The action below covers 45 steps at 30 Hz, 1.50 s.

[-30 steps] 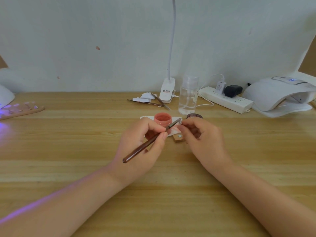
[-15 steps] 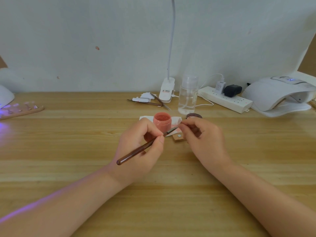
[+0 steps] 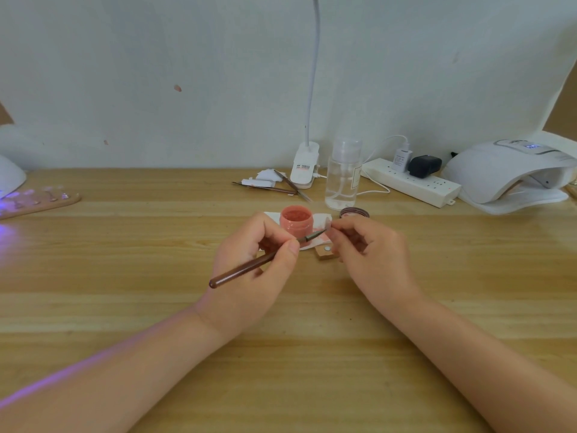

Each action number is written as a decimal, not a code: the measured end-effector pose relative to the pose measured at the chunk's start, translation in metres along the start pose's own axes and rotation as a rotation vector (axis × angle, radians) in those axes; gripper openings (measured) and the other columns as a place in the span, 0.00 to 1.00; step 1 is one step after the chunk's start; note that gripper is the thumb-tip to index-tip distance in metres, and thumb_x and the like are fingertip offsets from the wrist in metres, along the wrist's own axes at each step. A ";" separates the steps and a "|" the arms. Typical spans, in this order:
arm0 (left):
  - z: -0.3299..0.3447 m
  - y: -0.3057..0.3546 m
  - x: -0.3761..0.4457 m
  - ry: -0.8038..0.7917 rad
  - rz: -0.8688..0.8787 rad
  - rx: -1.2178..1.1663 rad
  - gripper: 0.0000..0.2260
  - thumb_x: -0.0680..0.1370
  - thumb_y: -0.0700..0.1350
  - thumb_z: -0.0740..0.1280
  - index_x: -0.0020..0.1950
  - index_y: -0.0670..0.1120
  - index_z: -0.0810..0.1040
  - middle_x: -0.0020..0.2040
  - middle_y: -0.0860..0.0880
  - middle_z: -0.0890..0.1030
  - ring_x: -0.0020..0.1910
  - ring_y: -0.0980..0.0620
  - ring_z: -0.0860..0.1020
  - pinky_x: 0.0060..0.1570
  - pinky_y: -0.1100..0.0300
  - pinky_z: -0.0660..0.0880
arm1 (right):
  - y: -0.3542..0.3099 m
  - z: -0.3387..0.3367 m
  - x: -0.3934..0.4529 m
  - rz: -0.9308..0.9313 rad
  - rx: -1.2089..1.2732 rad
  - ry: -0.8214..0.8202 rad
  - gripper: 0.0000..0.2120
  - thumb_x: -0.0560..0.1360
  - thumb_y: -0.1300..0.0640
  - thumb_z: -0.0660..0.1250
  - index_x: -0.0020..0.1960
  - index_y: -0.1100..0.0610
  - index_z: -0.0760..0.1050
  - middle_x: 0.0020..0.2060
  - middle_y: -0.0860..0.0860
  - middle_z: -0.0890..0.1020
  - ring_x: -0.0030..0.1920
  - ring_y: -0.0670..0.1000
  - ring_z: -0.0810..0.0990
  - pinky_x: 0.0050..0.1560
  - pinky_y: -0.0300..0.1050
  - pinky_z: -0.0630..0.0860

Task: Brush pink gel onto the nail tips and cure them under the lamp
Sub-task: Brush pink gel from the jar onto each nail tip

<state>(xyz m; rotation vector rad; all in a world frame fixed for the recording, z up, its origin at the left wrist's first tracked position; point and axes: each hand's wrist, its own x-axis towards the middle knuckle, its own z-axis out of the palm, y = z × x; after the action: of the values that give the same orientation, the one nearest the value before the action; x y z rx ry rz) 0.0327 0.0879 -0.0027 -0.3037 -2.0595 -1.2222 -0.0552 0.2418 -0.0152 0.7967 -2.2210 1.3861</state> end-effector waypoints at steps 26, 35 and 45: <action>-0.001 -0.008 0.119 -0.267 -0.527 0.436 0.05 0.73 0.40 0.66 0.43 0.39 0.79 0.39 0.43 0.77 0.37 0.49 0.73 0.39 0.56 0.68 | 0.001 0.004 0.000 0.019 0.015 0.018 0.03 0.72 0.60 0.72 0.46 0.56 0.82 0.35 0.46 0.83 0.36 0.48 0.80 0.51 0.56 0.76; 0.004 -0.020 0.114 -0.222 -0.588 0.394 0.09 0.73 0.41 0.66 0.32 0.44 0.77 0.32 0.50 0.78 0.33 0.53 0.74 0.36 0.59 0.71 | 0.001 0.004 -0.001 0.002 0.027 0.017 0.02 0.73 0.60 0.71 0.44 0.55 0.82 0.32 0.45 0.82 0.34 0.47 0.79 0.50 0.58 0.76; -0.028 -0.035 0.112 0.046 -0.984 -0.142 0.07 0.76 0.39 0.66 0.37 0.44 0.74 0.20 0.53 0.74 0.18 0.59 0.69 0.21 0.70 0.65 | 0.002 0.005 -0.001 -0.038 0.025 0.021 0.03 0.72 0.62 0.72 0.43 0.55 0.81 0.32 0.45 0.82 0.34 0.43 0.79 0.40 0.41 0.77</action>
<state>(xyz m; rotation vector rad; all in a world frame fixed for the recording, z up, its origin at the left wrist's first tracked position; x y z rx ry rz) -0.0535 0.0295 0.0583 0.7671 -2.1177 -1.8946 -0.0561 0.2384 -0.0192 0.8241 -2.1655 1.4007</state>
